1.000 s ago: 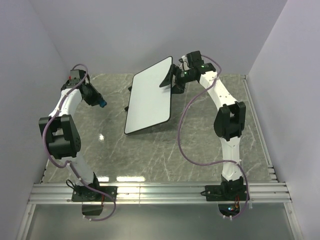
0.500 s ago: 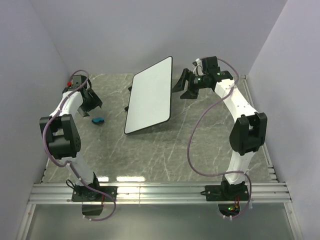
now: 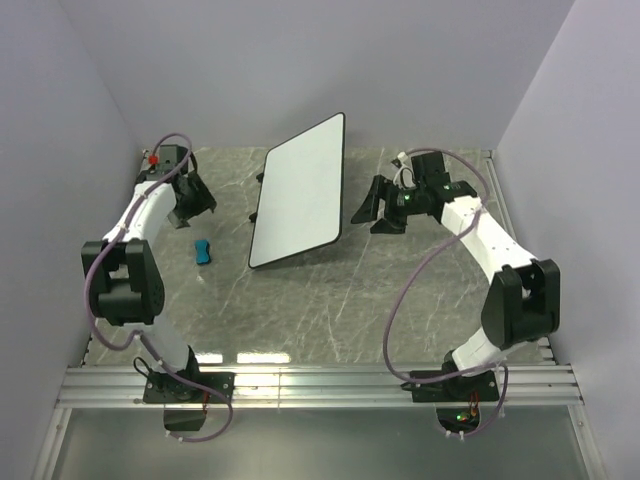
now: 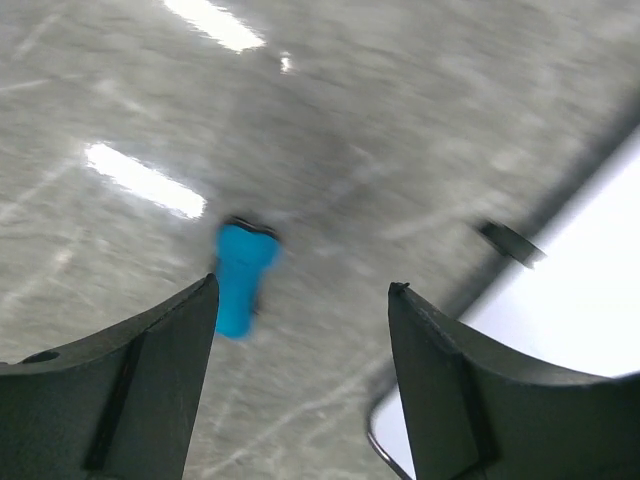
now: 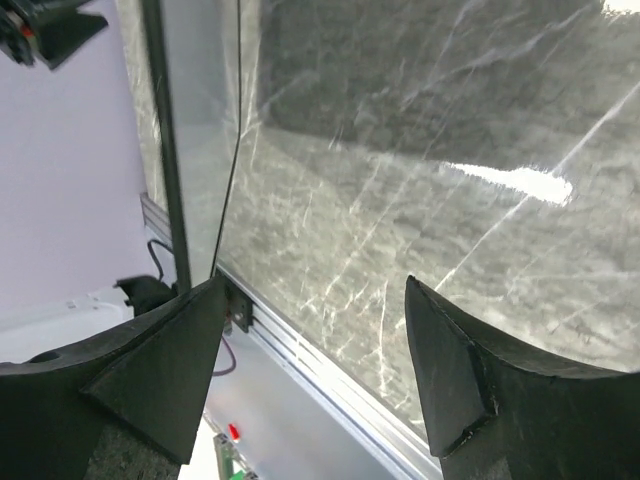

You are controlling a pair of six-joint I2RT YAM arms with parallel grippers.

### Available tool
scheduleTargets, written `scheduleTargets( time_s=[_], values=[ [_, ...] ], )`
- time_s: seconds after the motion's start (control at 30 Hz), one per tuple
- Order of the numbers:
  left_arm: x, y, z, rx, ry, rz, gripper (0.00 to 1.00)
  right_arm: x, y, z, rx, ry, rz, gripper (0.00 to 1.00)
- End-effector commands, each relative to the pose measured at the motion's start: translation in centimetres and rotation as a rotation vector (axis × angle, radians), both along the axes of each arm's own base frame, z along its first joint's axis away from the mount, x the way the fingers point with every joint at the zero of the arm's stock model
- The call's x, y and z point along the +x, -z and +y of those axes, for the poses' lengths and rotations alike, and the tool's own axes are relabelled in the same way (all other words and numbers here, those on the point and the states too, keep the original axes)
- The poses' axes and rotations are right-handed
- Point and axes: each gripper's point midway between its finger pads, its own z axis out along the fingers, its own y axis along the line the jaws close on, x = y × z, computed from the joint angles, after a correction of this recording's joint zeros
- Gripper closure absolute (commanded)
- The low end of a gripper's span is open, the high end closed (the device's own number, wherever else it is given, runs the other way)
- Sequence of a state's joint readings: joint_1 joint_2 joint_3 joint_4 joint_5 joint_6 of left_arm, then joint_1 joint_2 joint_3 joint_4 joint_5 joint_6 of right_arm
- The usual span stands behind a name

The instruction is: Erase the whiteboard

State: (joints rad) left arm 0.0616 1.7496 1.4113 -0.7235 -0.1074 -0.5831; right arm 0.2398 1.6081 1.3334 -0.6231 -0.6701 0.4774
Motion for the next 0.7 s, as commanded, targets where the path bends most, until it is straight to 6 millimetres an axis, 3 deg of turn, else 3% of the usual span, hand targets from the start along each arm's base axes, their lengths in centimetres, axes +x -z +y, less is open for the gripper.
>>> scheduleTargets(
  time_s=[0.0, 0.27, 0.4, 0.67],
  values=[
    [0.6, -5.5, -3.7, 0.004, 0.102, -0.151, 0.27, -1.2, -2.0, 0.5, 0.034, -0.034, -0.125, 0.21],
    [-0.9, -9.3, -8.3, 0.001, 0.141, -0.216, 0.28, -4.5, -1.3, 0.8, 0.059, -0.084, -0.122, 0.21],
    [-2.4, -11.2, -8.5, 0.012, 0.129, -0.241, 0.27, -5.4, -1.0, 0.7, 0.067, -0.093, -0.117, 0.21],
    [-4.9, -17.0, -7.3, 0.054, 0.092, -0.337, 0.18, -7.3, -1.0, 1.2, 0.129, -0.105, -0.116, 0.21]
  ],
)
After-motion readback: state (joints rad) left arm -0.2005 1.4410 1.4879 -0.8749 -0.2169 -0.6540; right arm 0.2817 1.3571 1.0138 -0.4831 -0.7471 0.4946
